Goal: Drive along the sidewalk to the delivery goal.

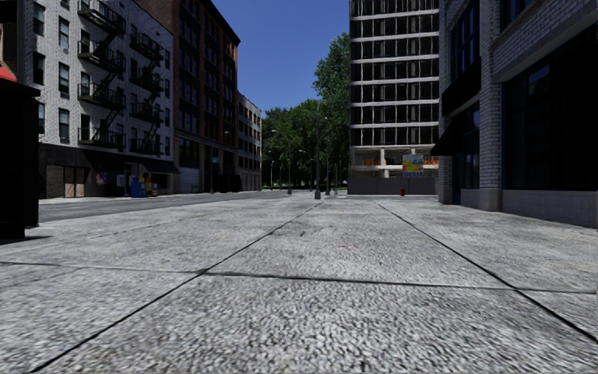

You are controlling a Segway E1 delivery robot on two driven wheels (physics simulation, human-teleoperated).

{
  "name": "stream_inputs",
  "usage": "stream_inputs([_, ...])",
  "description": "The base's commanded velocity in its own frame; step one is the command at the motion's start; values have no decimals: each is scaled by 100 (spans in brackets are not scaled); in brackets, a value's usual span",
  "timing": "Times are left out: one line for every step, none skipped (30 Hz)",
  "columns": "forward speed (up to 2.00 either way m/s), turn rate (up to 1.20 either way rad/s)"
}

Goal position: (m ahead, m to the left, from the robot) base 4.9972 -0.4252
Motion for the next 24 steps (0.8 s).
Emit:
stream_inputs([200,0])
stream_inputs([200,0])
stream_inputs([200,0])
stream_inputs([200,0])
stream_inputs([200,0])
stream_inputs([200,0])
stream_inputs([200,0])
stream_inputs([200,0])
stream_inputs([200,0])
stream_inputs([200,0])
stream_inputs([200,0])
stream_inputs([200,0])
stream_inputs([200,0])
stream_inputs([200,0])
stream_inputs([200,0])
stream_inputs([200,-6])
stream_inputs([200,-9])
stream_inputs([200,-13])
stream_inputs([200,-17])
stream_inputs([200,-17])
stream_inputs([200,-19])
stream_inputs([200,-19])
stream_inputs([200,-19])
stream_inputs([200,-19])
